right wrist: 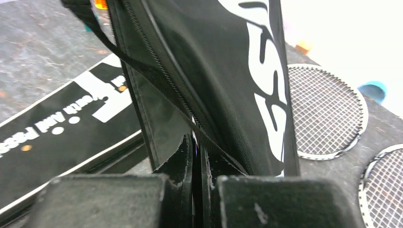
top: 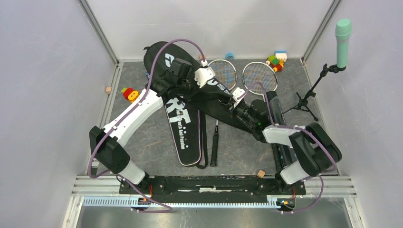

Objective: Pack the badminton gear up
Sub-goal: Adjust the racket bag at the center of the board.

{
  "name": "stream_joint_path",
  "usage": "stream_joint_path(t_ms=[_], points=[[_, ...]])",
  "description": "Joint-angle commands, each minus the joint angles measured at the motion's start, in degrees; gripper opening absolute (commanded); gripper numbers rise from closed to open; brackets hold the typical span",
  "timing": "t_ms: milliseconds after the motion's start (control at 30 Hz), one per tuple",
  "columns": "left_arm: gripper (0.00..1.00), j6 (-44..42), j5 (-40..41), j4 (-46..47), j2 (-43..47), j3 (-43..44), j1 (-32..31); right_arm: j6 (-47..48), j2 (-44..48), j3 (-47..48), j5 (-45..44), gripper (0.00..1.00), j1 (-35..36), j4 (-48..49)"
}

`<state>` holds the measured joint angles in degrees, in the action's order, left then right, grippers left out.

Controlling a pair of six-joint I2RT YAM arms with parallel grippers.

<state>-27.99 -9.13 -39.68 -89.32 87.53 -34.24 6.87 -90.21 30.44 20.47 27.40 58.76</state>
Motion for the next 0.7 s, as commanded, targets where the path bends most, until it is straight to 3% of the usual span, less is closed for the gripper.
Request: stream_joint_path(t_ms=[0, 200, 333, 533, 667], points=[[0.02, -0.35, 4.03, 0.45, 2.15, 2.76, -0.57, -5.66, 9.52, 5.73, -0.27, 0.00, 1.35, -13.88], [0.02, 1.30, -2.13, -1.66, 2.82, 11.02, -0.65, -14.09, 17.58, 5.66, 6.48, 0.00, 3.67, -24.87], [0.02, 3.44, -3.89, -2.24, 4.72, 11.50, -0.75, -19.15, 22.95, 4.03, 9.21, 0.00, 4.49, -30.30], [0.06, 19.20, -2.39, 7.12, 11.94, -4.38, -1.85, -28.17, 28.91, -2.97, 10.23, 0.00, 4.82, -26.07], [0.12, 26.41, -0.73, 11.99, 15.99, -15.21, -2.65, -33.01, 27.02, -5.87, 11.00, 0.00, 4.81, -22.94]])
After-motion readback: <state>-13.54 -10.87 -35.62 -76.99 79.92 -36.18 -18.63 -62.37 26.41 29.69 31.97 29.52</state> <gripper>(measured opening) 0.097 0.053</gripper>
